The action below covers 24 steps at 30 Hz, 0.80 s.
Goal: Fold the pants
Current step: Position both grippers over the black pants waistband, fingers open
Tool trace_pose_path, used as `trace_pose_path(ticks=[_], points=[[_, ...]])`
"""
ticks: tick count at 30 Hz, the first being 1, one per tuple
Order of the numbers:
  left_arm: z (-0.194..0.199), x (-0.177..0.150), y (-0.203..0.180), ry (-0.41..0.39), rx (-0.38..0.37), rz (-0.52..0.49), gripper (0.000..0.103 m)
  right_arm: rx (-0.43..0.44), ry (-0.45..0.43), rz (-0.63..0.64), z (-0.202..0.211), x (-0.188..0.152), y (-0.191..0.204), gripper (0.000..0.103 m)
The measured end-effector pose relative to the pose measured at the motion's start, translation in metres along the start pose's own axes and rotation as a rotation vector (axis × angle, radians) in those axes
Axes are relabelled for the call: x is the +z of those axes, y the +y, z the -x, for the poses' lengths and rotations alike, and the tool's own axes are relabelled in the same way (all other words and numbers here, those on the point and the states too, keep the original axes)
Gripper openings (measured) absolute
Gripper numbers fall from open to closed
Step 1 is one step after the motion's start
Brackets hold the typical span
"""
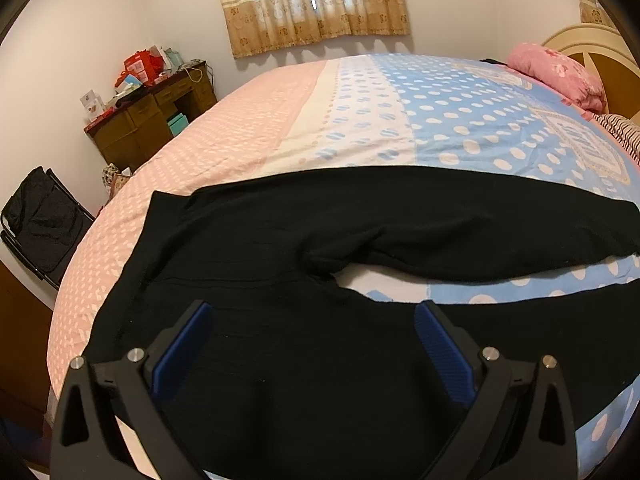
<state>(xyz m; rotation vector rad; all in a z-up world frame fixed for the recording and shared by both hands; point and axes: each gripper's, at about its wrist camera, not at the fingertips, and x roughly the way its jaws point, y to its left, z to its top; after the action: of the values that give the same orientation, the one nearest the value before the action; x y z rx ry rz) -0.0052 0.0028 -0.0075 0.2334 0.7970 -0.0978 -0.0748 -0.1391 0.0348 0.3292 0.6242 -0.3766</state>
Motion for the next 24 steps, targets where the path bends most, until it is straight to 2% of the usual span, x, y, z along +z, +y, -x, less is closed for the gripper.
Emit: trace_pose_path(ticks=[24], points=[[-0.0066,0.0000,0.0024,0.032,-0.009,0.026,0.102,0.005,0.023,0.000,-0.0036,-0.0031,0.0040,0.102]])
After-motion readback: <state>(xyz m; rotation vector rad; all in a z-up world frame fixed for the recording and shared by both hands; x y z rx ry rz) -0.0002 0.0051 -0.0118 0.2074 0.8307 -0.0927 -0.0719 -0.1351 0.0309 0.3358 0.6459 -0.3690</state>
